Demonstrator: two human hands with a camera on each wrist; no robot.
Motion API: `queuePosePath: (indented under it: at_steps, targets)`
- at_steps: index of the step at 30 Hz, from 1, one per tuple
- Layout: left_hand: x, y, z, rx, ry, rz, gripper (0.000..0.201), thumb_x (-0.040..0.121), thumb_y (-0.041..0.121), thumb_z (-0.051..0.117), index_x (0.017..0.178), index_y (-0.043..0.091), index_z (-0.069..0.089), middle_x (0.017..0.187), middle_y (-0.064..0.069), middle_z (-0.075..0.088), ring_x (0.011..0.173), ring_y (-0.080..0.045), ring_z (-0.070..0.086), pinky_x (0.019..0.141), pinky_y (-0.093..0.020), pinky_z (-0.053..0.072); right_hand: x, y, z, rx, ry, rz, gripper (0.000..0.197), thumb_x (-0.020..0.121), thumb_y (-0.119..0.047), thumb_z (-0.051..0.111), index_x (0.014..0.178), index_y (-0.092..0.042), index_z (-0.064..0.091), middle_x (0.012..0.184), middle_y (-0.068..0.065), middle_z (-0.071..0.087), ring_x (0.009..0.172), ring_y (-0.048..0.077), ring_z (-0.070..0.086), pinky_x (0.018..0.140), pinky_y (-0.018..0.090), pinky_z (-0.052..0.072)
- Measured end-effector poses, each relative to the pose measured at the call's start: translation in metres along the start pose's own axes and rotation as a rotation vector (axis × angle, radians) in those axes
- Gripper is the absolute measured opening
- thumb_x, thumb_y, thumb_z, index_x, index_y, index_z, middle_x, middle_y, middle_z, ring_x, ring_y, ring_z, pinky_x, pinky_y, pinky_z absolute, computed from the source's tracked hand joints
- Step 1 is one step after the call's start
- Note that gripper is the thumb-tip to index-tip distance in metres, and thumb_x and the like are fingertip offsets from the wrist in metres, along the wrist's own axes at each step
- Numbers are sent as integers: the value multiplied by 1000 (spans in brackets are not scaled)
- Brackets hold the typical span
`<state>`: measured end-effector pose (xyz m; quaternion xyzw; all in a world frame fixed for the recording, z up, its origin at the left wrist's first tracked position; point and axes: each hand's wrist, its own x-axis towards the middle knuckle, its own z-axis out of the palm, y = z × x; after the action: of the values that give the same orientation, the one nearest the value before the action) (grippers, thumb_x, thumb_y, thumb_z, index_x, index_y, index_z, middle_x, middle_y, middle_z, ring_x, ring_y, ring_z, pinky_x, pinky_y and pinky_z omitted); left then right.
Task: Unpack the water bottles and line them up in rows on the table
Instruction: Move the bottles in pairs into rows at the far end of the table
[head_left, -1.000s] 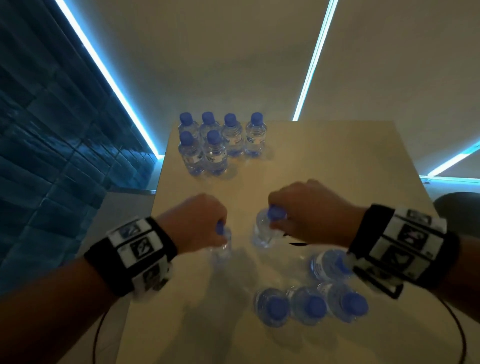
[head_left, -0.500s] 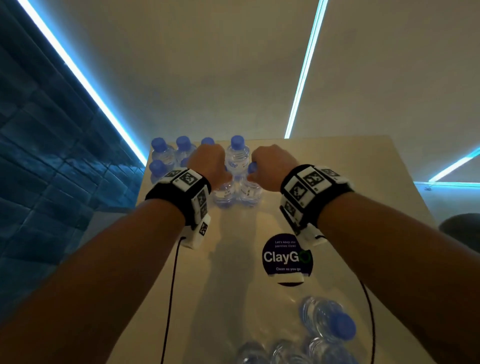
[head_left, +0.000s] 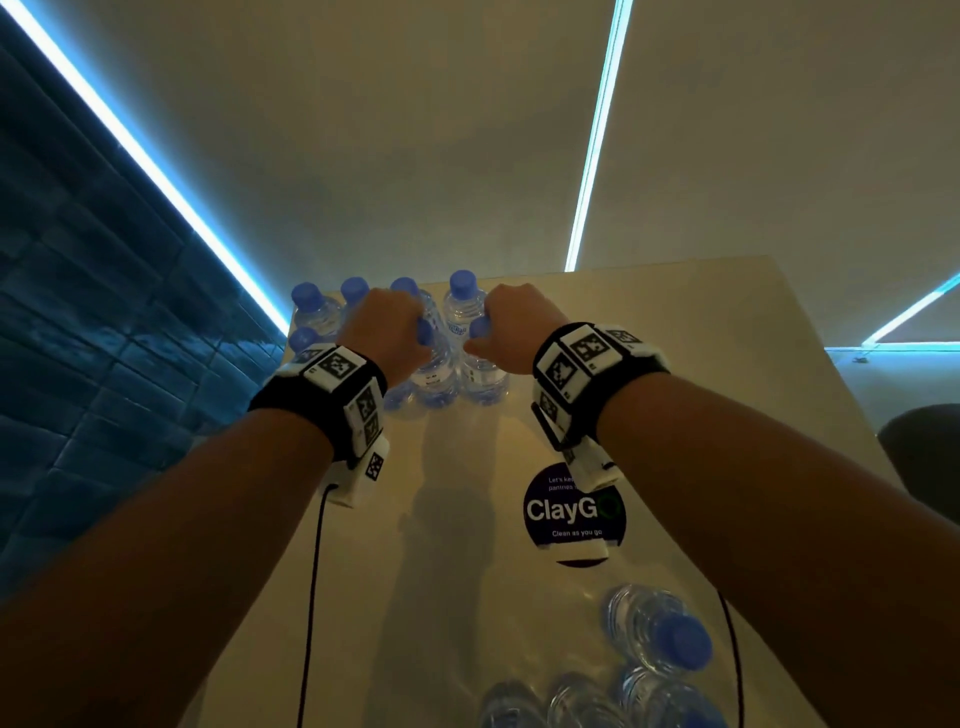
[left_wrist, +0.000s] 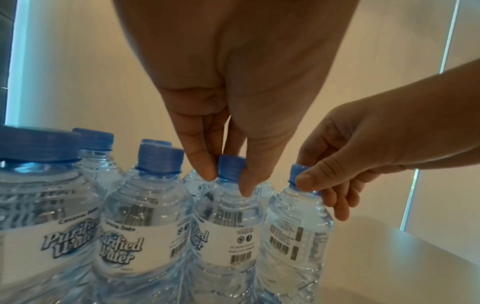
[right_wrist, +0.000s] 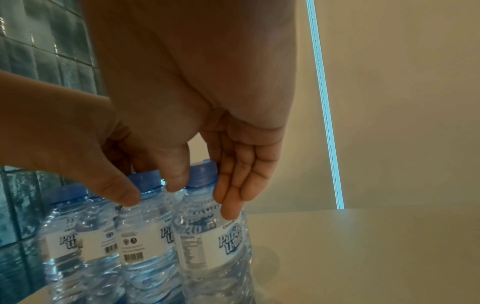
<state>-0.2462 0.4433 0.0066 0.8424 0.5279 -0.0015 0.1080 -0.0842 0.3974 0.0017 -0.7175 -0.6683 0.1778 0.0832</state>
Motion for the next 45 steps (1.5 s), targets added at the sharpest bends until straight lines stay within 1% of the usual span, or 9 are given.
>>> queuePosePath:
  at_steps: [10,15,21,25,29,32,35,37,45]
  targets:
    - [-14,-4,5,12,43,23,35,81,13,66,114,4,60,109,-19,63,100,-37,60,81,-40,48,-6,-5,9,-26,19,-21,29,90,-33,55,71,-12,55,81,9,57,86,28,63,68,31,39]
    - [-57,20,-26,102,170,283,26,80,17,64,105,8,63,102,-13,63,89,-31,62,74,-40,49,-55,7,-27,128,13,-69,48,87,-47,57,118,-10,57,104,7,65,95,24,62,80,33,46]
    - [-143,124,-35,52,-214,720,28,86,38,62,108,21,67,96,0,64,81,-15,62,71,-27,51,-218,68,-69,82,-147,-105,11,84,-40,62,91,-33,64,78,-15,63,68,1,58,65,21,44]
    - [-170,177,-5,65,-476,896,52,82,38,70,129,26,54,114,-2,56,93,-19,59,76,-29,49,-331,78,-44,100,-408,-3,48,71,-71,56,115,-53,48,95,-23,53,80,1,56,66,17,47]
    - [-180,199,16,224,-614,969,48,85,37,70,128,21,57,115,-6,52,80,-17,49,67,-27,38,-397,123,62,109,-527,-115,74,63,-87,48,124,-46,47,100,19,43,87,33,66,40,18,32]
    - [-176,205,24,231,-569,1014,17,91,22,63,105,13,66,102,-8,52,61,-14,40,55,-26,32,-366,106,71,100,-139,-62,51,93,-57,31,64,-26,58,38,-8,46,35,6,47,35,18,14]
    - [-163,208,25,215,-509,978,12,90,16,59,95,9,68,98,-9,57,55,-11,31,55,-26,29,-342,80,23,-98,-16,-86,14,75,-30,42,85,-31,52,54,-6,46,35,13,43,32,19,33]
    - [-147,206,18,186,-471,909,15,86,18,62,92,7,70,94,-10,62,57,-11,32,56,-23,26,-334,100,3,-58,-50,-81,27,67,-33,55,93,-32,49,66,-3,44,38,15,48,36,15,29]
    - [-35,167,-6,1,-232,468,23,78,29,69,94,13,75,93,-4,72,84,-19,63,79,-37,54,-180,147,-56,-141,98,17,17,79,-14,68,91,-17,57,78,5,54,66,38,60,55,41,51]
